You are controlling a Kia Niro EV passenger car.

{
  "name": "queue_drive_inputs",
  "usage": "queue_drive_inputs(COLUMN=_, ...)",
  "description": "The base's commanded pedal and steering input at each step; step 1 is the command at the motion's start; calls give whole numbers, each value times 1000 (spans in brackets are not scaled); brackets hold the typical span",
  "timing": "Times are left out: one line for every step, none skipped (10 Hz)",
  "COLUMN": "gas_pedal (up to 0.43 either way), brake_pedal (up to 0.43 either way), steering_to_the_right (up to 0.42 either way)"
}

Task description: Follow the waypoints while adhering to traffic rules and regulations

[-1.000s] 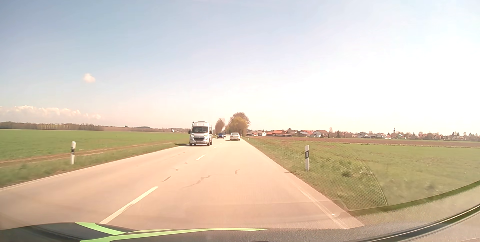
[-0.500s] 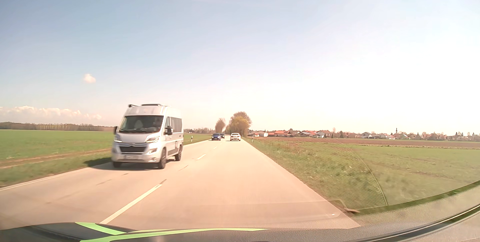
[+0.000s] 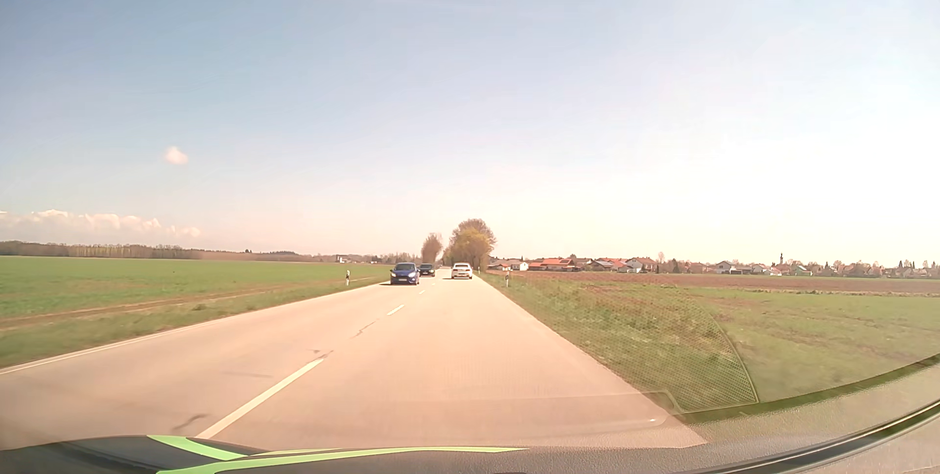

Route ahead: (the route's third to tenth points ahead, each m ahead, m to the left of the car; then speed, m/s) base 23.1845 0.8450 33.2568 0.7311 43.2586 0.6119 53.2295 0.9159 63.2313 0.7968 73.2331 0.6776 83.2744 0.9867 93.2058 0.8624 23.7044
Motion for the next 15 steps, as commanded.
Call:
queue_drive_inputs(gas_pedal=240, brake_pedal=0, steering_to_the_right=-1)
queue_drive_inputs(gas_pedal=228, brake_pedal=0, steering_to_the_right=-1)
queue_drive_inputs(gas_pedal=228, brake_pedal=0, steering_to_the_right=-1)
queue_drive_inputs(gas_pedal=228, brake_pedal=0, steering_to_the_right=-1)
queue_drive_inputs(gas_pedal=228, brake_pedal=0, steering_to_the_right=-2)
queue_drive_inputs(gas_pedal=228, brake_pedal=0, steering_to_the_right=-3)
queue_drive_inputs(gas_pedal=228, brake_pedal=0, steering_to_the_right=-3)
queue_drive_inputs(gas_pedal=228, brake_pedal=0, steering_to_the_right=-3)
queue_drive_inputs(gas_pedal=228, brake_pedal=0, steering_to_the_right=-3)
queue_drive_inputs(gas_pedal=228, brake_pedal=0, steering_to_the_right=-2)
queue_drive_inputs(gas_pedal=228, brake_pedal=0, steering_to_the_right=-2)
queue_drive_inputs(gas_pedal=228, brake_pedal=0, steering_to_the_right=-2)
queue_drive_inputs(gas_pedal=228, brake_pedal=0, steering_to_the_right=-2)
queue_drive_inputs(gas_pedal=228, brake_pedal=0, steering_to_the_right=-2)
queue_drive_inputs(gas_pedal=228, brake_pedal=0, steering_to_the_right=-2)
